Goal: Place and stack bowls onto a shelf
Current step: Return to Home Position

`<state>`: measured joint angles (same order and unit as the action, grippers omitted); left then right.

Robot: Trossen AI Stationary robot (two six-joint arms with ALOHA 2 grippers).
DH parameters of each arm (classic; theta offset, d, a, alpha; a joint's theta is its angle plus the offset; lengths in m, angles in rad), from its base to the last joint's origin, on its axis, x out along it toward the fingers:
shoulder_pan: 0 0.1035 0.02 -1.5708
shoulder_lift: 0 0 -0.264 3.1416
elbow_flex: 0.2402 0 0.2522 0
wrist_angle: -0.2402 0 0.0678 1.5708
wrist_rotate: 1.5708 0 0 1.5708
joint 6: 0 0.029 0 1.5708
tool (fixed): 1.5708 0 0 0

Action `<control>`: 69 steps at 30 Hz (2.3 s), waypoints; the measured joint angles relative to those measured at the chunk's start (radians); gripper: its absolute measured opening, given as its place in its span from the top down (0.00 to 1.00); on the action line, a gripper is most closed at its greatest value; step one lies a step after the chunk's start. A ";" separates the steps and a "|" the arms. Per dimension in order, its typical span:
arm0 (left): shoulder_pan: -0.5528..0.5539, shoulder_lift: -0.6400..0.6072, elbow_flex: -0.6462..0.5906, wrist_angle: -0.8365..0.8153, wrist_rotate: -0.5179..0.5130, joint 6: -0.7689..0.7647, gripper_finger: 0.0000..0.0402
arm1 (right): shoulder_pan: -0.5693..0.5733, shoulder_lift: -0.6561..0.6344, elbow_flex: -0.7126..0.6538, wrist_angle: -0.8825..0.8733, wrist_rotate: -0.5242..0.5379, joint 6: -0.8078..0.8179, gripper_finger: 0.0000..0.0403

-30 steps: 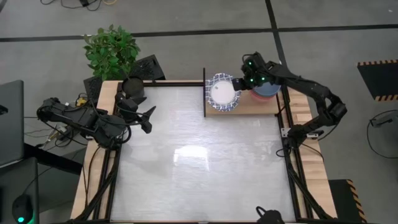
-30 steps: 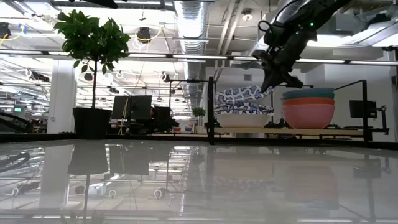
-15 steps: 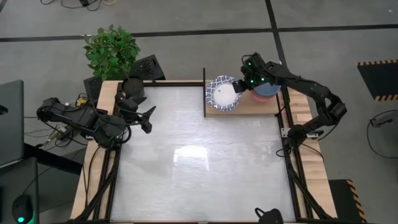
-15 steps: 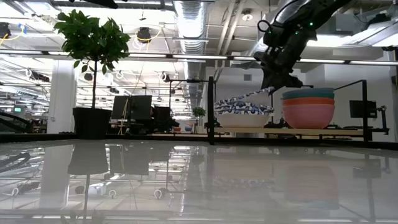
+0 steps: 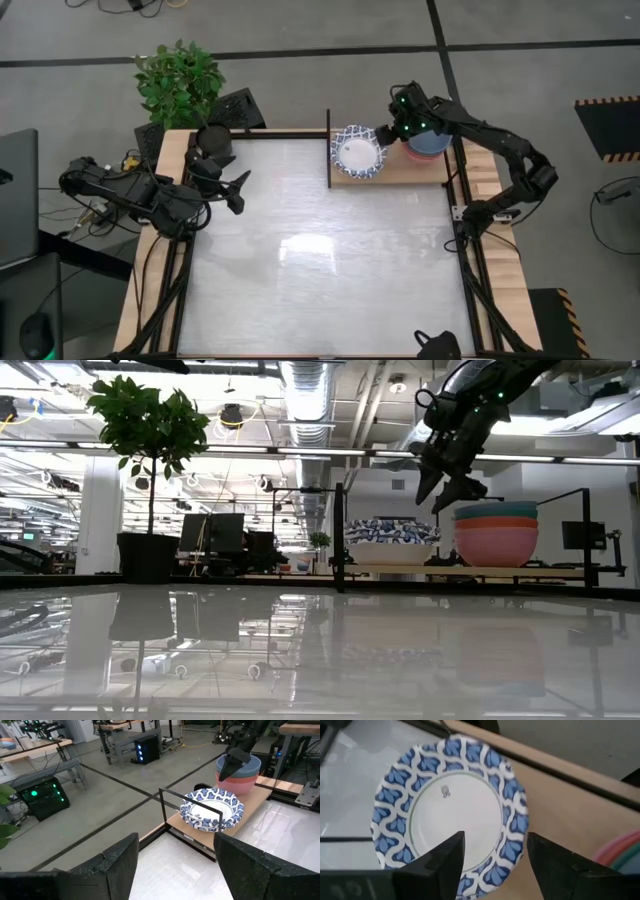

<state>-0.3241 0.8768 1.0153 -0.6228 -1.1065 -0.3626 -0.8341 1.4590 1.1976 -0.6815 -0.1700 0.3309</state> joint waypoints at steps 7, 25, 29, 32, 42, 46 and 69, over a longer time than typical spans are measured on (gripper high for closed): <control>-0.003 -0.020 0.000 0.024 0.000 0.048 0.39 | 0.006 -0.030 0.120 -0.042 0.012 -0.087 0.41; -0.018 -0.116 -0.009 0.009 0.187 0.204 0.39 | 0.210 -0.452 0.147 -0.089 -0.114 -0.366 0.41; -0.018 -0.205 -0.072 0.043 0.291 0.185 0.39 | 0.259 -0.581 0.014 -0.004 -0.170 -0.341 0.41; -0.018 -0.308 -0.149 0.110 0.348 0.194 0.39 | 0.270 -0.684 -0.126 0.113 -0.162 -0.292 0.41; -0.018 -0.634 -0.475 0.321 0.515 0.199 0.39 | 0.322 -0.963 -0.635 0.539 -0.198 -0.058 0.41; -0.018 -0.732 -0.597 0.349 0.508 0.174 0.39 | 0.357 -1.055 -0.784 0.681 -0.197 0.009 0.41; -0.018 -0.854 -0.950 0.525 0.555 0.058 0.39 | 0.520 -1.259 -1.189 1.067 -0.142 0.009 0.41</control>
<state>-0.3420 0.0233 0.0650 -0.0978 -0.5512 -0.3049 -0.3137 0.2002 0.0090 0.3854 -0.3116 0.3398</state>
